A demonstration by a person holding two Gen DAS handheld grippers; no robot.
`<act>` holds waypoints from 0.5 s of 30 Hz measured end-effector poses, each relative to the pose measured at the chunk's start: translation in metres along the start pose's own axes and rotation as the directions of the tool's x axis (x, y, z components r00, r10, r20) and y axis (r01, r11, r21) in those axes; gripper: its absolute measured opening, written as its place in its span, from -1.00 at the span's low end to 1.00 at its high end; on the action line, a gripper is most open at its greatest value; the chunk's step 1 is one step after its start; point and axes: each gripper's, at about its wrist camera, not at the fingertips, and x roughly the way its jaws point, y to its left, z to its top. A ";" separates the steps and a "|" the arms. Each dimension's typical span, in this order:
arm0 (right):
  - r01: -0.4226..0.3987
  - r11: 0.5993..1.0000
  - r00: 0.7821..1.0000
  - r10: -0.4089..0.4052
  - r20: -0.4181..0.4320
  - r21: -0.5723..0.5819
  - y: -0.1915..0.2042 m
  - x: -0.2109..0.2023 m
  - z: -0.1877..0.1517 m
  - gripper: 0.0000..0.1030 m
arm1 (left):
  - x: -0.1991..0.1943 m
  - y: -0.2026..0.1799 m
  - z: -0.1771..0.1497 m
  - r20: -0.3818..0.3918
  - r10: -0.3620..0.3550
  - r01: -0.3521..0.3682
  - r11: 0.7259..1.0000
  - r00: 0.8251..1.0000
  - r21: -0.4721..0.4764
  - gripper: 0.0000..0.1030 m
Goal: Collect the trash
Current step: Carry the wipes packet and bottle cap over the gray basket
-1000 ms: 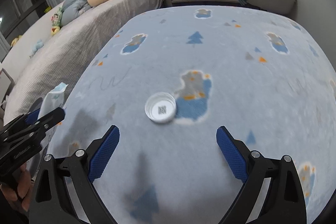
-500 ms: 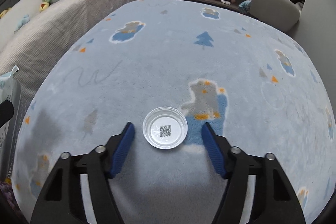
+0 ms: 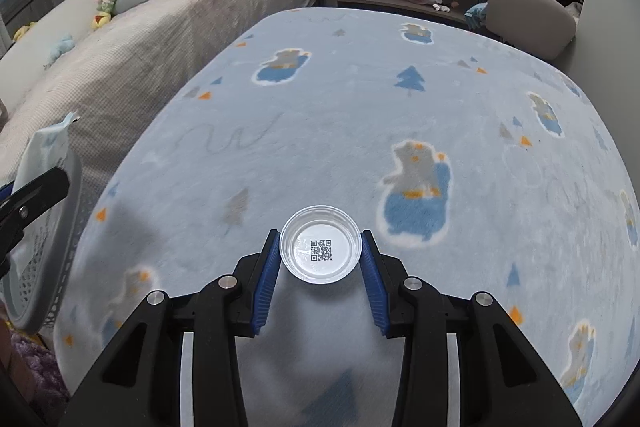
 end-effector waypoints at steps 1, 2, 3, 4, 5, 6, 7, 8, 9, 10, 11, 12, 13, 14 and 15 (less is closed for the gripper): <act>-0.002 1.000 1.000 0.002 0.003 -0.007 0.004 -0.005 -0.002 -0.24 | -0.002 0.003 -0.001 0.003 0.001 -0.001 1.000 1.000 -0.003 0.04; -0.006 1.000 1.000 0.006 0.005 -0.011 0.008 -0.008 -0.004 -0.24 | -0.004 0.005 -0.002 0.005 0.003 -0.003 1.000 1.000 -0.008 0.04; -0.010 1.000 1.000 0.010 0.007 -0.015 0.011 -0.012 -0.006 -0.24 | -0.007 0.009 -0.003 0.008 0.006 -0.006 1.000 1.000 -0.013 0.04; -0.015 1.000 1.000 0.015 0.009 -0.020 0.016 -0.016 -0.008 -0.24 | -0.010 0.012 -0.004 0.011 0.010 -0.010 1.000 1.000 -0.016 0.04; -0.021 1.000 1.000 0.021 0.010 -0.022 0.020 -0.019 -0.009 -0.24 | -0.013 0.016 -0.005 0.013 0.015 -0.015 1.000 1.000 -0.020 0.04; -0.027 0.999 1.000 0.028 0.012 -0.023 0.023 -0.022 -0.011 -0.24 | -0.017 0.020 -0.007 0.014 0.018 -0.018 0.999 1.000 -0.026 0.04; -0.037 0.999 0.999 0.037 0.013 -0.025 0.028 -0.026 -0.012 -0.24 | -0.020 0.025 -0.008 0.015 0.020 -0.019 0.999 1.000 -0.033 0.04; -0.044 0.999 0.999 0.044 0.015 -0.026 0.032 -0.029 -0.013 -0.24 | -0.023 0.030 -0.011 0.016 0.022 -0.022 0.999 1.000 -0.042 0.04; -0.050 0.998 0.999 0.050 0.017 -0.029 0.036 -0.032 -0.014 -0.24 | -0.026 0.035 -0.013 0.016 0.027 -0.027 0.998 0.999 -0.048 0.04; -0.056 0.998 0.998 0.057 0.020 -0.035 0.041 -0.036 -0.016 -0.24 | -0.029 0.041 -0.016 0.016 0.035 -0.035 0.998 0.999 -0.056 0.04; -0.061 0.997 0.998 0.062 0.022 -0.041 0.047 -0.039 -0.017 -0.24 | -0.033 0.047 -0.019 0.016 0.043 -0.042 0.997 0.999 -0.062 0.04; -0.068 0.996 0.997 0.069 0.026 -0.051 0.053 -0.042 -0.017 -0.24 | -0.036 0.053 -0.022 0.016 0.052 -0.051 0.996 0.999 -0.070 0.04; -0.072 0.996 0.997 0.074 0.028 -0.058 0.058 -0.044 -0.017 -0.24 | -0.039 0.057 -0.024 0.016 0.059 -0.057 0.995 0.998 -0.076 0.04; -0.078 0.995 0.996 0.081 0.031 -0.066 0.064 -0.046 -0.018 -0.24 | -0.043 0.063 -0.027 0.016 0.063 -0.062 0.995 0.998 -0.084 0.04; -0.085 0.994 0.996 0.087 0.033 -0.073 0.070 -0.048 -0.018 -0.24 | -0.046 0.067 -0.029 0.017 0.067 -0.065 0.994 0.998 -0.090 0.04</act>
